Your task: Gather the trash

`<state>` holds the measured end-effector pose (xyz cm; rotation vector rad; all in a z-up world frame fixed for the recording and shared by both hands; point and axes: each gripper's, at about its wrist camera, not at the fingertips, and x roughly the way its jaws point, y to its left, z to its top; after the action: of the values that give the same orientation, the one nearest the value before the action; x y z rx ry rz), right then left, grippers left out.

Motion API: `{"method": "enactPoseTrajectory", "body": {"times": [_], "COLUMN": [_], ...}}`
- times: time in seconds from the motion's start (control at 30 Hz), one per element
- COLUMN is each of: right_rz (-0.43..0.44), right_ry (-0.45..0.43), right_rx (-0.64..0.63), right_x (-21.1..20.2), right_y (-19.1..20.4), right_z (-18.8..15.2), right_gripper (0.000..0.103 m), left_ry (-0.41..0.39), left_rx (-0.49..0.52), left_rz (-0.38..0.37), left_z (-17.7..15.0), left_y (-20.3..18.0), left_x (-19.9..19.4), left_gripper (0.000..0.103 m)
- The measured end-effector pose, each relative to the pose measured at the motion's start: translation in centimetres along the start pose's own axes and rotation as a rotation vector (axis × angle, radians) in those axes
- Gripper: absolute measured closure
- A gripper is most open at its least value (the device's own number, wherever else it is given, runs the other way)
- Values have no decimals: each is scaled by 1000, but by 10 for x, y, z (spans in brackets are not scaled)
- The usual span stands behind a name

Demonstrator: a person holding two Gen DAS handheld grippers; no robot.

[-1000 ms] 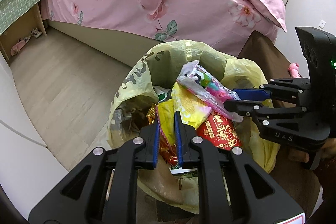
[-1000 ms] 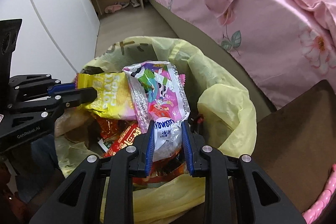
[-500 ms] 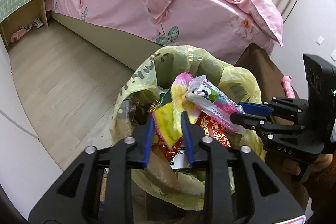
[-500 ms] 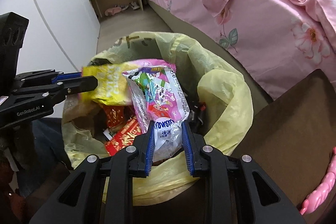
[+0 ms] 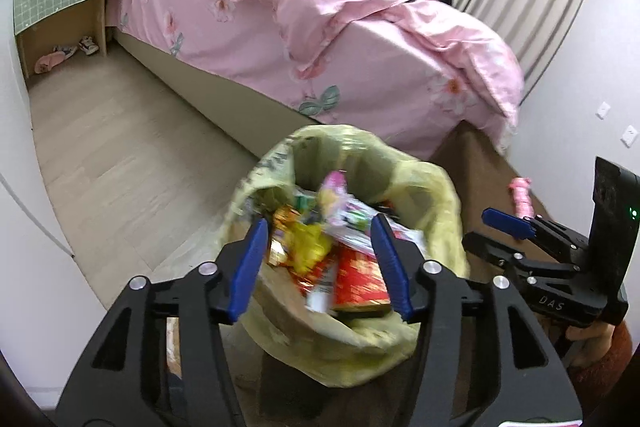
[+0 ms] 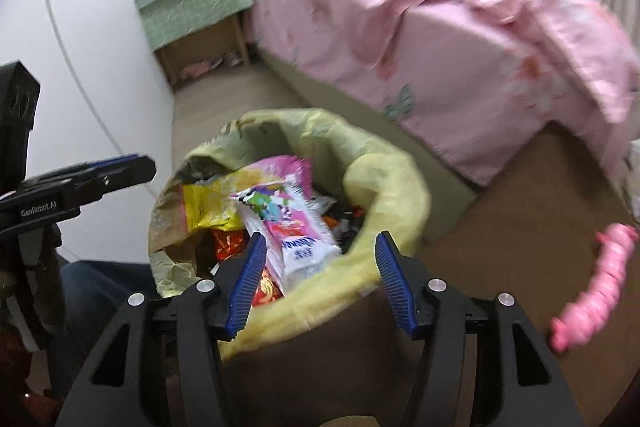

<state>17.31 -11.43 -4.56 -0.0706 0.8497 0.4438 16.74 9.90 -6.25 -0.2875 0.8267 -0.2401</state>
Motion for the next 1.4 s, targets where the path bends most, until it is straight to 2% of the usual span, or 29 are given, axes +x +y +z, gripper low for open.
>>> {"method": "enactPoseTrajectory", "body": {"times": [0.1,0.23,0.33,0.47,0.57,0.63,0.73,0.87,0.97,1.4], "right_rz": [-24,-112,-131,-182,-216,-232,-251,-204,-206,-210], "right_ry": [-54,-78,-107,-161,-173,-175,-173,-165,-162,-151], "right_rx": [25,38,90,146,156,147,141,180,177,153], "right_x": [-39,-92,-137,-172,-191,-199,-207,-212,-212,-209], "right_y": [-3,-2,4,11,21,28,38,45,52,66], "right_z": [-17,-43,-70,-99,-115,-122,-130,-137,-137,-136], "right_gripper": [49,49,49,49,49,49,49,49,49,49], "left_ry": [-22,-49,-71,-72,-82,-79,-68,-79,-87,-82], "left_rx": [54,172,256,273,296,299,272,276,263,241], "left_rz": [-13,45,76,60,140,181,168,172,165,164], "left_z": [-12,-38,-60,-77,-91,-98,-101,-105,-106,-106], "left_y": [-25,-68,-95,-114,-125,-128,-123,-124,-120,-112], "left_x": [-21,-47,-70,-98,-116,-126,-137,-149,-156,-156], "left_gripper": [40,39,39,39,39,39,39,39,39,39]}}
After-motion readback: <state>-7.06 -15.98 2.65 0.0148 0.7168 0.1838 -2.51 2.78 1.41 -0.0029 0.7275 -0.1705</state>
